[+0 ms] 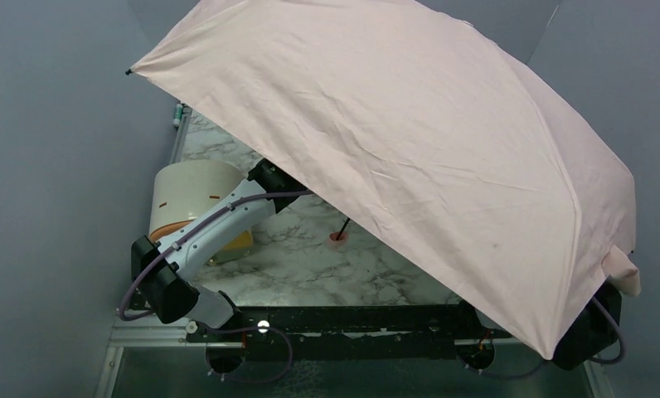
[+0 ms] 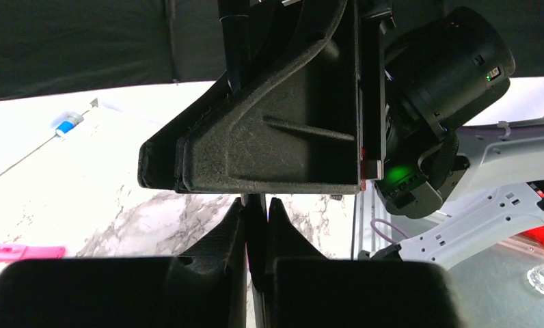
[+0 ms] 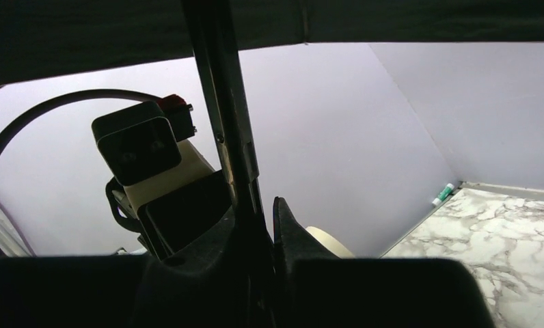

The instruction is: Put away the umbrella

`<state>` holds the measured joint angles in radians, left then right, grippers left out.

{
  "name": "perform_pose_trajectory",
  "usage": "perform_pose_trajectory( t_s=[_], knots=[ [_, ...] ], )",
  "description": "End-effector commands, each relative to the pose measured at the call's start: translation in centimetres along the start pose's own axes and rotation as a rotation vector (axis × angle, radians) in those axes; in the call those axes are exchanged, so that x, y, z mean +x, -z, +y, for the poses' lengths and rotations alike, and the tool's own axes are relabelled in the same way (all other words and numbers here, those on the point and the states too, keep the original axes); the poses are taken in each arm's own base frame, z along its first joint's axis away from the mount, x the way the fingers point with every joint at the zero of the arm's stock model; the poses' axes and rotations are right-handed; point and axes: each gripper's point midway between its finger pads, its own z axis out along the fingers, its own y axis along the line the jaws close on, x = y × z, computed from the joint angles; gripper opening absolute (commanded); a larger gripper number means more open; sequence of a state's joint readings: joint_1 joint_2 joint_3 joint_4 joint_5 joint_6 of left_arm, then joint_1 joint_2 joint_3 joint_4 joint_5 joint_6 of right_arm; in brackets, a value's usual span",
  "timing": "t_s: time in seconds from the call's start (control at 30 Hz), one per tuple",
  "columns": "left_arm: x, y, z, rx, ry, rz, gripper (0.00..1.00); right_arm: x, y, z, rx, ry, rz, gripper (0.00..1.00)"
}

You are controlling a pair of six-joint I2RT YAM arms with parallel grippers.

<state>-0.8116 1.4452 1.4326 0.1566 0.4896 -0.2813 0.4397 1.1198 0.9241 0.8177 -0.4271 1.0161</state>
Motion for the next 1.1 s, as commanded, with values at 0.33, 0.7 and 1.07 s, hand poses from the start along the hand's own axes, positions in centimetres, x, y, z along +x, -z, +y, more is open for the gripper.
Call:
perform_pose_trajectory(
  t_s=[0.33, 0.7, 1.07],
  knots=[
    [0.7, 0.5, 3.6, -0.146, -0.103, -0.026, 0.00, -0.1, 0.3, 3.3, -0.029, 0.020, 0.037, 0.19],
    [1.4, 1.9, 5.2, -0.249, -0.083, -0.039, 0.00, -0.5, 2.3, -1.6, 0.264, 0.096, -0.001, 0.52],
    [2.0, 4.7, 9.2, -0.485, 0.042, -0.111, 0.00, 0.4, 5.2, -6.6, 0.461, 0.115, -0.055, 0.67]
  ],
)
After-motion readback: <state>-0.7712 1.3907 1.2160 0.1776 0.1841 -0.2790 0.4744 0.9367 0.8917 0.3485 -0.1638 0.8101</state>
